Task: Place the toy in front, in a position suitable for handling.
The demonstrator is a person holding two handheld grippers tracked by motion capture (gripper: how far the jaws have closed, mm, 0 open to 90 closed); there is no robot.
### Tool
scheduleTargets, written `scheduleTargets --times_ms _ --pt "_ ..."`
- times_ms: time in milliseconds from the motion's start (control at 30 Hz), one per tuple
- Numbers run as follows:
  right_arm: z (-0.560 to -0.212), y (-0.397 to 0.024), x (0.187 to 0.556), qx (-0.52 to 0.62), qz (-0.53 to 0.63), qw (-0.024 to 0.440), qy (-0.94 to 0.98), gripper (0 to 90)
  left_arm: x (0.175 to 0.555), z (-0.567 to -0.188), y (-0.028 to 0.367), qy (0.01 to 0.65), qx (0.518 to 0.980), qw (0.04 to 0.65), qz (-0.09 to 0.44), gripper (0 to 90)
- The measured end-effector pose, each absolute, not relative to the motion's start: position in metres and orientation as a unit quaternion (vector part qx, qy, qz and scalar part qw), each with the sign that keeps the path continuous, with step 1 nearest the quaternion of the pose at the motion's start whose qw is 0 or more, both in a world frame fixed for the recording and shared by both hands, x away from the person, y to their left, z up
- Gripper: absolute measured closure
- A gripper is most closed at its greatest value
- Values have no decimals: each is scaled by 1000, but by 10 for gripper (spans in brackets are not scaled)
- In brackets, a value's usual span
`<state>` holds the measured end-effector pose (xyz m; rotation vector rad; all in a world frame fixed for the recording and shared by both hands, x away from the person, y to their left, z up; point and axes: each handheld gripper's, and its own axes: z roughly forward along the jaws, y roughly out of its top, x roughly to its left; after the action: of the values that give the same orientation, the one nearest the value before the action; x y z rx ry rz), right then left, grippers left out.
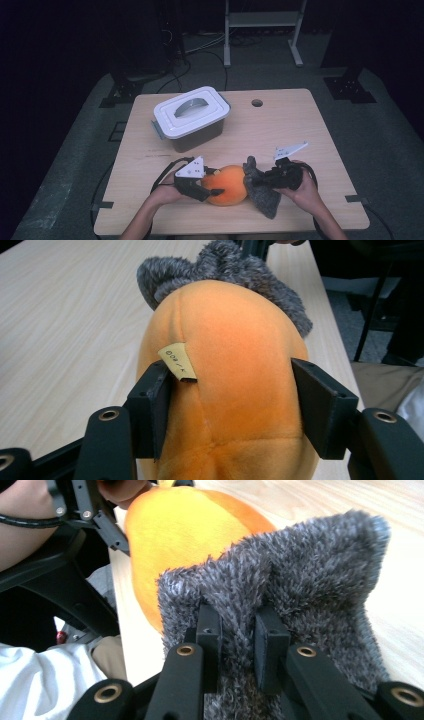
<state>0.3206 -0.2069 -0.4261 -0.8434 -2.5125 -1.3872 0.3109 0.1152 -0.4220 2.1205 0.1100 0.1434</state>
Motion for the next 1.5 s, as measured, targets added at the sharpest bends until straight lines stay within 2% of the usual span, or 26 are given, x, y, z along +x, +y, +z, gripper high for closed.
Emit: scheduleTargets --times_ms 167,300,367,400,433,467,533,600,667,767,900,1033,1233,1400,1500 --pt "-414 -206 319 -270 -500 69 -820 759 310 -421 114 43 873 484 51 332" --pt "-418 -195 315 -258 -480 66 -836 756 312 -415 109 68 873 482 24 185" --pt "-415 -192 312 -250 -473 61 -842 756 313 -415 105 81 879 469 28 145" --pt "-414 -191 311 -247 -471 58 -845 756 313 -416 104 84 881 465 28 150" --pt "-414 -190 309 -245 -470 57 -846 756 312 -416 104 77 882 463 39 198" --pt "-413 -190 309 -245 -468 53 -847 756 311 -415 104 73 881 465 49 284" --pt "-411 -192 309 -247 -472 51 -845 756 309 -412 104 64 877 471 75 389" --pt "-407 -196 310 -249 -482 44 -839 756 307 -411 104 57 871 478 96 425" --pt "-403 -199 311 -248 -497 42 -831 756 307 -412 102 42 871 476 114 428" --pt "-401 -199 311 -248 -496 35 -832 756 306 -415 100 20 871 477 113 411" --pt "-413 -198 315 -253 -482 59 -837 756 305 -418 102 19 876 473 94 369" --pt "-420 -205 318 -268 -464 56 -843 756 306 -420 107 30 873 480 84 339" --pt "-407 -202 315 -256 -501 58 -825 753 306 -424 105 30 868 491 69 274" --pt "-417 -199 317 -254 -483 73 -835 753 306 -424 104 34 870 487 66 260" --pt "-423 -206 319 -269 -455 59 -847 753 306 -425 104 38 869 488 68 260"
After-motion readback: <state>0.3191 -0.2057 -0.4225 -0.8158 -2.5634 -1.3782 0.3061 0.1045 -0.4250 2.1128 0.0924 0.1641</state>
